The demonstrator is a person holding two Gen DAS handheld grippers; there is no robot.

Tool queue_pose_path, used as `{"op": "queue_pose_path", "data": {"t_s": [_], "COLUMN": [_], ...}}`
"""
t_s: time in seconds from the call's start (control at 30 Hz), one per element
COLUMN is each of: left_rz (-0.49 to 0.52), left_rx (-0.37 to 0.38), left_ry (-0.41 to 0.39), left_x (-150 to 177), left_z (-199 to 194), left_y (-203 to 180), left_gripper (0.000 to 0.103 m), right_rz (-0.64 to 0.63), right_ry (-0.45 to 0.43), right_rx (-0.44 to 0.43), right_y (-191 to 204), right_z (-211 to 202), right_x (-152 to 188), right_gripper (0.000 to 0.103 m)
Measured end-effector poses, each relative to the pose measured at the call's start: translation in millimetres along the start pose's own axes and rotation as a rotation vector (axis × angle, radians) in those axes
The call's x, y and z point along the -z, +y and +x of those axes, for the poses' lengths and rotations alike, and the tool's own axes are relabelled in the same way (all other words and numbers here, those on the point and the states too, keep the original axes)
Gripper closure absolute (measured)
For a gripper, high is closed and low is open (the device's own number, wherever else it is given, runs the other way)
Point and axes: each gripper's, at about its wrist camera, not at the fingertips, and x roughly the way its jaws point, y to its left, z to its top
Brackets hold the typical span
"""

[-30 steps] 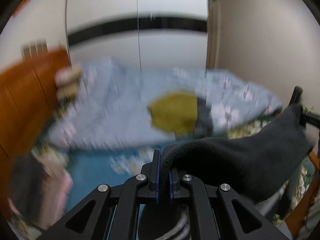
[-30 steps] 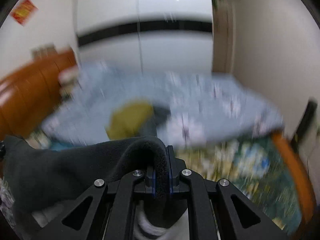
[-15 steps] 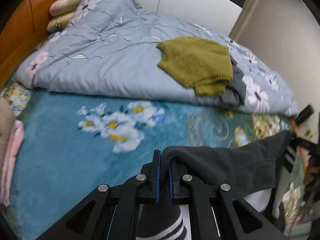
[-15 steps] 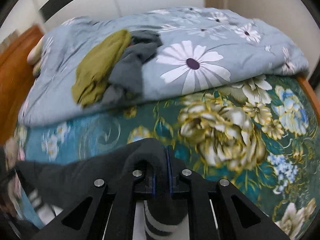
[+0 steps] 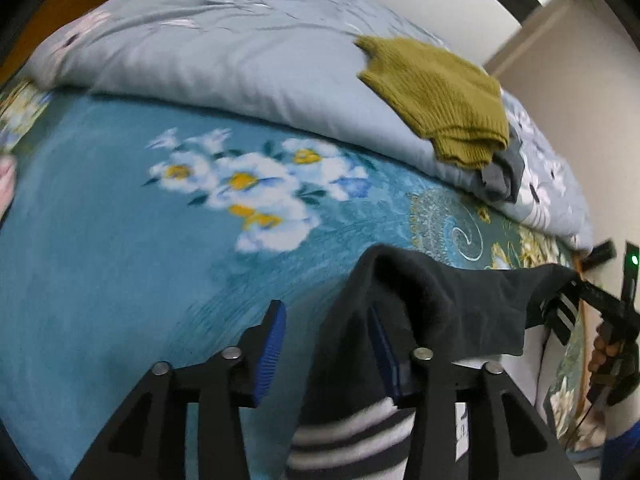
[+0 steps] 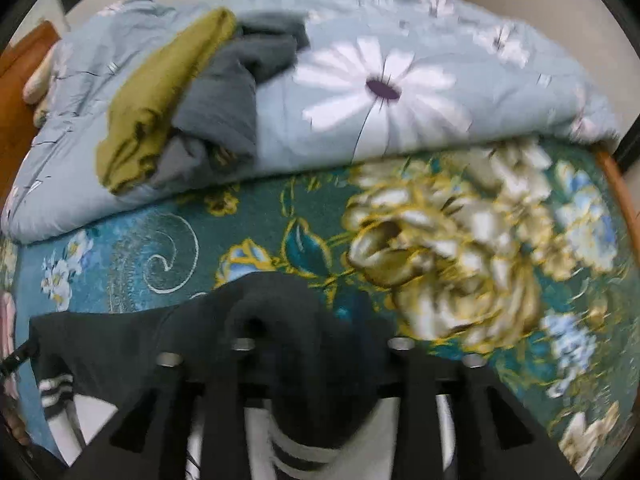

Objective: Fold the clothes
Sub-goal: 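Shake the jacket open with both tools, showing the white Kappa kids front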

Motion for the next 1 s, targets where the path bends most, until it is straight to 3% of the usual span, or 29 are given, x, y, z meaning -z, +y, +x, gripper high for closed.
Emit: {"op": "queue_pose_path", "data": {"t_s": [0.1,0.17,0.27,0.4,0.47,0.67,0.8,0.9,1.0], "left_rz": [-0.092,-0.142,-0.164,-0.180,-0.190,-0.223,-0.230,-0.237,-0.243], "left_rx": [0.055,0.080,0.092,0.141,0.135,0.170,0.176,0.202,0.214], "left_ry": [0.009,0.025,0.090,0.148,0.168,0.213,0.261,0.262,0.269], "left_x": [17,27,37,50,55,65,69,70,70], "left_z": [-2,1,12,19,19,21,26,24,25], "left_y": [18,27,29,29,32,40,43,44,45], "left_gripper": [0.050,0.050,0.050,0.046,0.044,0.040,0.040,0.040,0.040], "right_rz": [-0.087,-0.138,-0.203,-0.037,0.095,0.397,0.415,0.371,0.334], "right_ry": [-0.105,-0.138,-0.161,0.005,0.070,0.173,0.222,0.223,0.168], "right_rx": [0.062,0.021,-0.033,-0.327,-0.394,-0.486,-0.529,-0.545,-0.566], "right_y": [10,23,44,45,40,25,39,49,59], "right_z": [-41,-57,-70,-31,-1,52,55,43,35], "right_x": [18,34,59,71,73,71,69,59,22], "right_gripper": [0.056,0.055,0.047,0.046,0.046,0.047,0.065,0.087,0.093]}}
